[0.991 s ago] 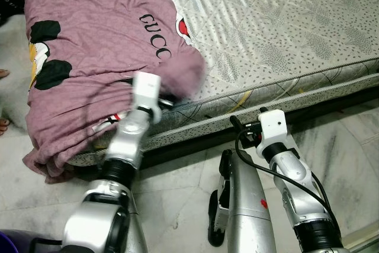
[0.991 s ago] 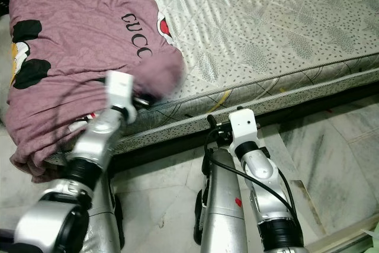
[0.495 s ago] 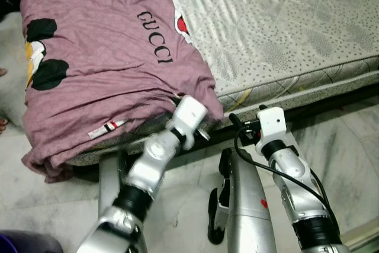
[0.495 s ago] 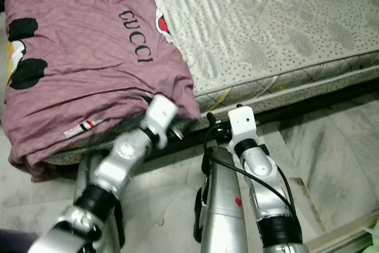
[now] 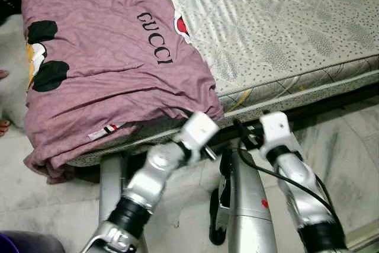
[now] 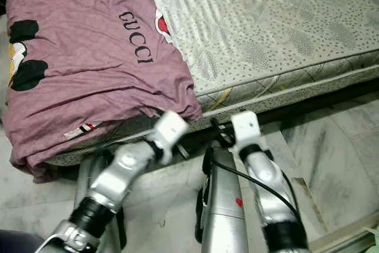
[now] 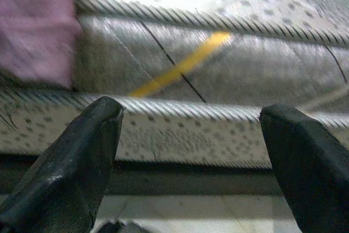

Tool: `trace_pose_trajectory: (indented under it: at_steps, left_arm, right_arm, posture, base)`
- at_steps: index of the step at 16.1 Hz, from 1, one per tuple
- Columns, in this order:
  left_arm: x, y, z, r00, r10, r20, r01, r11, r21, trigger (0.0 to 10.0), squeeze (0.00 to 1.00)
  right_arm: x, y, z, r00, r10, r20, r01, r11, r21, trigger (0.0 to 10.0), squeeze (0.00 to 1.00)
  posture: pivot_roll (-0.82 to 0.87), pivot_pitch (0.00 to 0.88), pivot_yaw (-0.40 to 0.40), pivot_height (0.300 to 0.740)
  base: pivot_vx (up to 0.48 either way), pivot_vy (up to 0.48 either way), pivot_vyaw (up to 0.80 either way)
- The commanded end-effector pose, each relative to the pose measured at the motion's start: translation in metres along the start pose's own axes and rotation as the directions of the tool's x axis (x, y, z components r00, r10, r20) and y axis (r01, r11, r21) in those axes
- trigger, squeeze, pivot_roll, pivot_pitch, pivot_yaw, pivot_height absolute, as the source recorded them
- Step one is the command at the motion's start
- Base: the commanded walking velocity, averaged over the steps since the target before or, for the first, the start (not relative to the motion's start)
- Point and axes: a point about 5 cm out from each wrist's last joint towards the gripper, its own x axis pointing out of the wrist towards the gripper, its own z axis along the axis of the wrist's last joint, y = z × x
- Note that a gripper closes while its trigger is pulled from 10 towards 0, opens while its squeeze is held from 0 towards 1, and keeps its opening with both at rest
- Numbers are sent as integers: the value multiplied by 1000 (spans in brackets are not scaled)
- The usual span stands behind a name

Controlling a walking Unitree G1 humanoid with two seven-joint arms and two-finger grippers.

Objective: Clean up the room

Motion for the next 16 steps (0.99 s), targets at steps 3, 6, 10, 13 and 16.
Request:
trace_pose_trajectory:
  at_steps: [3, 6, 10, 13, 16]
  left_arm:
    - [-13, 14, 45, 964, 123, 236, -123, 992, -15, 10000, 0]
    - [-28, 20, 67, 919, 199, 340, -197, 980, -43, 10000, 0]
    - [-62, 46, 86, 759, 481, 440, -473, 870, -136, 10000, 0]
    - [-107, 74, 45, 637, 720, 276, -711, 687, -150, 10000, 0]
    - [-150, 84, 5, 542, 835, 95, -823, 550, -145, 10000, 0]
  right_arm:
    - [3, -6, 0, 1000, -30, 3, 30, 999, 11, 10000, 0]
    - [16, -9, 7, 999, -45, 23, 45, 999, 12, 10000, 0]
    - [30, -11, 17, 997, -52, 55, 51, 998, 32, 10000, 0]
    - [57, -3, 37, 994, -48, 94, 40, 996, 83, 10000, 0]
    - [81, 10, 65, 989, -21, 149, 3, 993, 120, 10000, 0]
  posture:
    - [-30, 241, -26, 504]
    - [-8, 236, -26, 504]
    - [21, 234, -18, 504]
    - [64, 242, -8, 504]
    - [117, 253, -13, 504]
  base:
    - [0, 0, 0]
    - [0, 0, 0]
    - [0, 0, 0]
    - [0, 0, 0]
    - [0, 0, 0]
